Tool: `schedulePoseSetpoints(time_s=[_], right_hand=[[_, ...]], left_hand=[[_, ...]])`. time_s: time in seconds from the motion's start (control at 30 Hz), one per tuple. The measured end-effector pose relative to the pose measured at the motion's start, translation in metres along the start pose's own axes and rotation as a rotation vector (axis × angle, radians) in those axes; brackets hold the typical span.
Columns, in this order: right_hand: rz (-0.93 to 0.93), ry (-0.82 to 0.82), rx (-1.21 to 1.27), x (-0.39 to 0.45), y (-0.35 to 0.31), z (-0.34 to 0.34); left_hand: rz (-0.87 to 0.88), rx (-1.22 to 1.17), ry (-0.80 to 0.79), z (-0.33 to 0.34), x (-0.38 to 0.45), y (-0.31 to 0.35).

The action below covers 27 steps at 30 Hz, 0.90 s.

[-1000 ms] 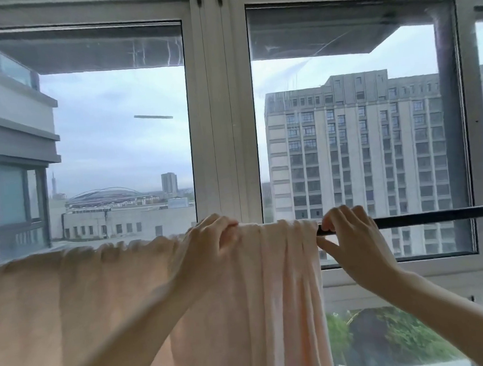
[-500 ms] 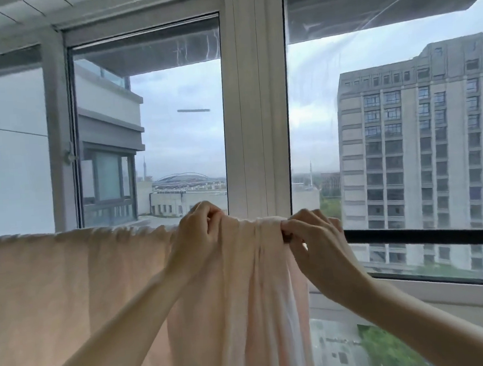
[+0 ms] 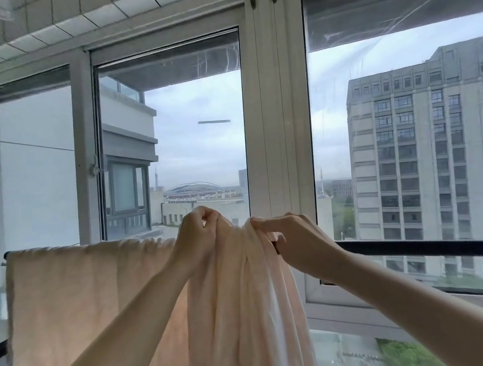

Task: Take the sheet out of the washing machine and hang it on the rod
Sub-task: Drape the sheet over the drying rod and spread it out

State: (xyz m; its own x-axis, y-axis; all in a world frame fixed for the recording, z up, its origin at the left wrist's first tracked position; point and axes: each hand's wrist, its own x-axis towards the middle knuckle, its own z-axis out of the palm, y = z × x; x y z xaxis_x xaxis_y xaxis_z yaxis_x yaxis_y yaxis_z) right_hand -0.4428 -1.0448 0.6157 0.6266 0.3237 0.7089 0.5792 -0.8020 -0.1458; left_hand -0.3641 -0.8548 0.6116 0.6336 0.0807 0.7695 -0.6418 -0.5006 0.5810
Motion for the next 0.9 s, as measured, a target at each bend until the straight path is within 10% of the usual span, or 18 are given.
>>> schedulePoseSetpoints(time_s=[0.5, 0.9], right_hand=[[0.215, -0.226, 0.429, 0.041, 0.008, 0.009], [0.127, -0.082, 0.146, 0.039, -0.001, 0.021]], left_hand=[[0.044, -0.040, -0.085, -0.014, 0.017, -0.029], [0.040, -0.077, -0.114, -0.019, 0.019, -0.035]])
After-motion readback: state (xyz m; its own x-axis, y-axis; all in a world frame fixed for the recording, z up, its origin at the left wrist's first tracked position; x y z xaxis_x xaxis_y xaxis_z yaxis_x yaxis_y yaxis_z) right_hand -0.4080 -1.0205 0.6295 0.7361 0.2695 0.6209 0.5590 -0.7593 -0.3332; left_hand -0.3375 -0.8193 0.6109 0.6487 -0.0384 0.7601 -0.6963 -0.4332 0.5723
